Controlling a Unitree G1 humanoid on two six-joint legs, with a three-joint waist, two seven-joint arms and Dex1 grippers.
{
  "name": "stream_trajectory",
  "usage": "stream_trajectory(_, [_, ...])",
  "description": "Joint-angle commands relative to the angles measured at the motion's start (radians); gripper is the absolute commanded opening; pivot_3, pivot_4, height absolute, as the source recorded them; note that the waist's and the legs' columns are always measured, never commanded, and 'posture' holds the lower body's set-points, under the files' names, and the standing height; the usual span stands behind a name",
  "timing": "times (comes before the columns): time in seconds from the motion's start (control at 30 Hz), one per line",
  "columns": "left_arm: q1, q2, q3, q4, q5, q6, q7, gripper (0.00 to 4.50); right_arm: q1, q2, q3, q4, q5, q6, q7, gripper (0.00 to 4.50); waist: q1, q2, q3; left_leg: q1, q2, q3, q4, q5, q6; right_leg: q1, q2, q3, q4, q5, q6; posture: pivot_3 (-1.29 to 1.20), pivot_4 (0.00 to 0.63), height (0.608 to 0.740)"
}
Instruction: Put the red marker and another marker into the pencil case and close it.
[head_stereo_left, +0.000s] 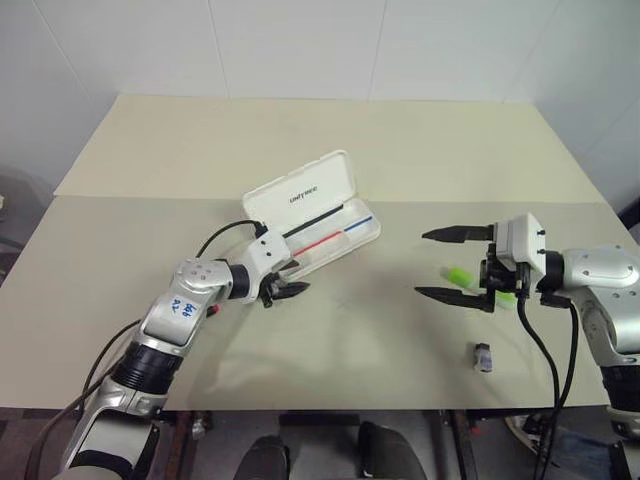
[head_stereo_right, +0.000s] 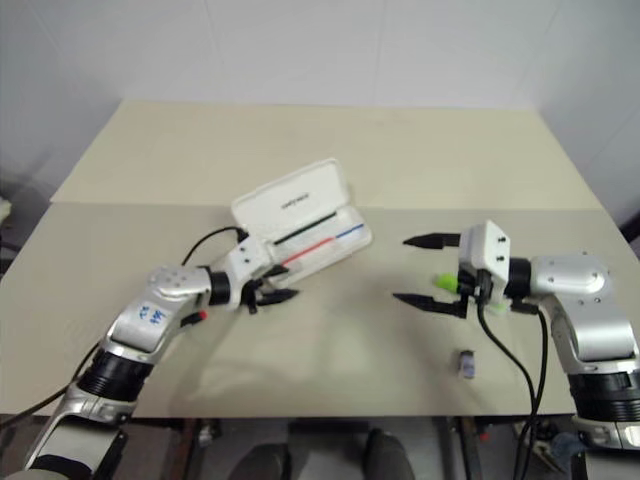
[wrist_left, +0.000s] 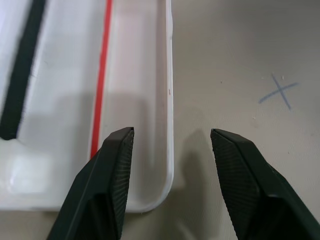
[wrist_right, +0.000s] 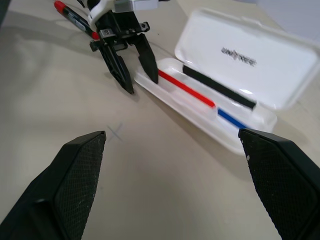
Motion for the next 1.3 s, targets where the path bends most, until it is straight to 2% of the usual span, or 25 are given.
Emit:
stream_trajectory(0.03, [-0.016, 0.004, -0.036, 0.025, 0.017, 0.035, -0.027, 1.34, -0.016, -0.022, -0.038, -0.01, 0.007, -0.02, 0.001, 4.5, 0.001, 0.0, 0.0, 0.0, 0.0, 0.0, 0.0, 0.0, 0.0, 0.0, 0.0, 0.0, 0.0, 0.0, 0.0, 0.0, 0.15, 0.74])
stream_trajectory(0.13, [-0.03, -0.001, -0.06, 0.049, 0.032, 0.038, -0.031, 0.22, -0.028, -0.023, -0.038, -0.024, 0.006, -0.015, -0.008, 4.5, 0.002, 0.0, 0.0, 0.0, 0.0, 0.001, 0.001, 0.0, 0.001, 0.0, 0.0, 0.001, 0.0, 0.0, 0.0, 0.0, 0.15, 0.74])
stream_trajectory(0.17, [-0.034, -0.002, -0.066, 0.055, 0.035, 0.039, -0.037, 0.02, -0.03, -0.024, -0.038, -0.029, 0.007, -0.013, -0.011, 4.5, 0.004, 0.0, 0.0, 0.0, 0.0, 0.001, 0.001, 0.0, 0.001, 0.0, 0.0, 0.001, 0.0, 0.0, 0.0, 0.0, 0.15, 0.74])
stream_trajectory(0.4, [-0.041, -0.01, -0.099, 0.065, 0.043, -0.006, -0.07, 0.02, -0.029, -0.026, -0.039, -0.058, 0.012, 0.003, -0.026, 4.5, 0.017, 0.0, -0.001, 0.0, 0.0, 0.002, 0.002, -0.001, 0.002, 0.0, 0.0, 0.0, 0.0, 0.0, 0.0, 0.0, 0.15, 0.74])
stream_trajectory(0.57, [-0.046, 0.019, -0.123, 0.007, 0.027, -0.106, -0.189, 0.02, -0.017, -0.016, -0.029, -0.078, 0.017, 0.016, -0.035, 4.5, 0.019, 0.0, -0.001, 0.0, 0.0, 0.003, 0.002, -0.001, 0.002, 0.0, -0.001, 0.0, 0.0, 0.0, 0.0, 0.0, 0.15, 0.74])
stream_trajectory(0.77, [-0.038, 0.098, -0.167, -0.13, -0.012, -0.026, -0.341, 0.02, -0.007, -0.01, -0.025, -0.09, 0.026, 0.031, -0.034, 4.5, 0.017, 0.0, 0.0, -0.001, 0.0, 0.007, 0.004, -0.004, 0.008, -0.001, -0.002, 0.0, 0.0, 0.0, 0.0, 0.0, 0.15, 0.74])
stream_trajectory(1.03, [-0.042, 0.074, -0.186, -0.189, -0.008, 0.065, -0.329, 0.02, 0.007, -0.002, -0.023, -0.116, 0.031, 0.046, -0.043, 4.5, 0.018, 0.001, 0.0, -0.001, -0.001, 0.01, 0.007, -0.007, 0.013, 0.0, -0.003, 0.0, 0.0, 0.0, 0.0, 0.0, 0.15, 0.74])
stream_trajectory(1.3, [-0.028, 0.109, -0.21, -0.158, 0.036, -0.032, -0.356, 0.02, 0.027, -0.003, -0.034, -0.132, 0.04, 0.049, -0.054, 4.5, 0.018, 0.001, 0.0, -0.001, -0.001, 0.01, 0.007, -0.007, 0.013, 0.0, -0.003, 0.0, 0.0, 0.0, 0.0, 0.0, 0.15, 0.74])
